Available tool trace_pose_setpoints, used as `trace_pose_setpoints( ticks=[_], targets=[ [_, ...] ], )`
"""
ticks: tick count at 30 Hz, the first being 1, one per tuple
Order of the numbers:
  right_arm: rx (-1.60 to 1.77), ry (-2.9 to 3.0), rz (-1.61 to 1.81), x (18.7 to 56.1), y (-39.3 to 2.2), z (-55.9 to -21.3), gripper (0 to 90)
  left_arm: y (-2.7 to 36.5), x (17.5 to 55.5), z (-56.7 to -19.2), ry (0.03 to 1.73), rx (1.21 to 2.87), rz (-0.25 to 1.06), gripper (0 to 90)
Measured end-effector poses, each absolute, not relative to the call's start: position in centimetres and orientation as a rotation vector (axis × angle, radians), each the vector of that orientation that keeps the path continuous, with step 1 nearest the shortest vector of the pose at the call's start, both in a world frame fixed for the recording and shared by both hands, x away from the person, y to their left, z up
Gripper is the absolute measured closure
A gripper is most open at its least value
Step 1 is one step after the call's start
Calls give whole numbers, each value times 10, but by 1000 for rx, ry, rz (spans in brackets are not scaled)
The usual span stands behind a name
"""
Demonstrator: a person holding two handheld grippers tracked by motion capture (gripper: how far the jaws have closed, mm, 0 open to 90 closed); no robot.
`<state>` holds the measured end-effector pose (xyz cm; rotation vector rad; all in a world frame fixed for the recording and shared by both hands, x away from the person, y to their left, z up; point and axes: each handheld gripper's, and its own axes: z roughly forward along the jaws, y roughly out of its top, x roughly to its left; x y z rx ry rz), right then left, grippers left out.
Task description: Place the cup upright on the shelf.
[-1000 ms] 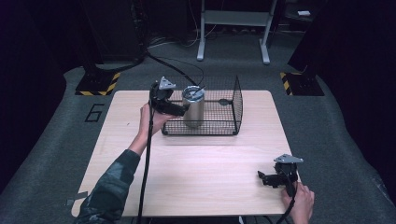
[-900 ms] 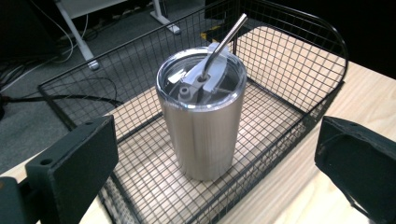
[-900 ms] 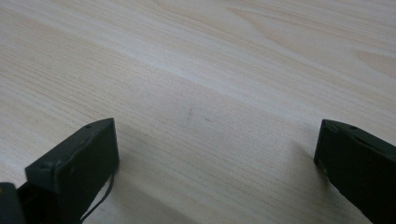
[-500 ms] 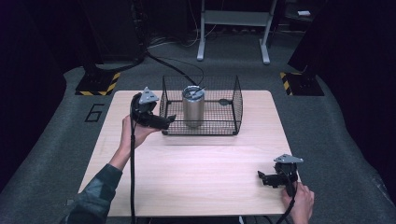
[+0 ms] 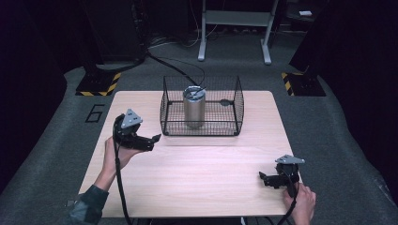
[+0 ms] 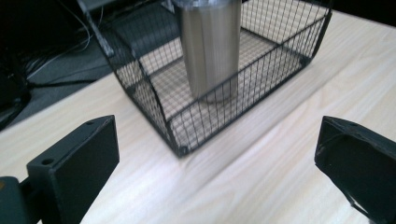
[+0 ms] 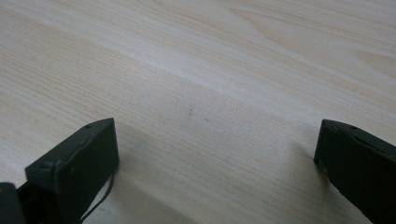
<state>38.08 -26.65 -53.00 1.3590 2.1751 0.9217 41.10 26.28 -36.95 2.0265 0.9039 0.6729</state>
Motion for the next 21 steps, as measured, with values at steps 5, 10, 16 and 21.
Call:
trace_pose_setpoints(
  ticks=[5, 10, 16, 21],
  targets=[
    [1357, 2175, 922, 381, -267, -530, 0, 276, 396, -387, 944, 2028, 711, 0],
    [1356, 2174, 924, 381, -267, -530, 0, 295, 387, -411, 1020, 2013, 693, 0],
    [1355, 2174, 924, 381, -267, -530, 0, 310, 381, -437, 1095, 2010, 679, 0],
    [1355, 2174, 924, 381, -267, -530, 0, 325, 377, -467, 1181, 2000, 655, 0]
  ],
)
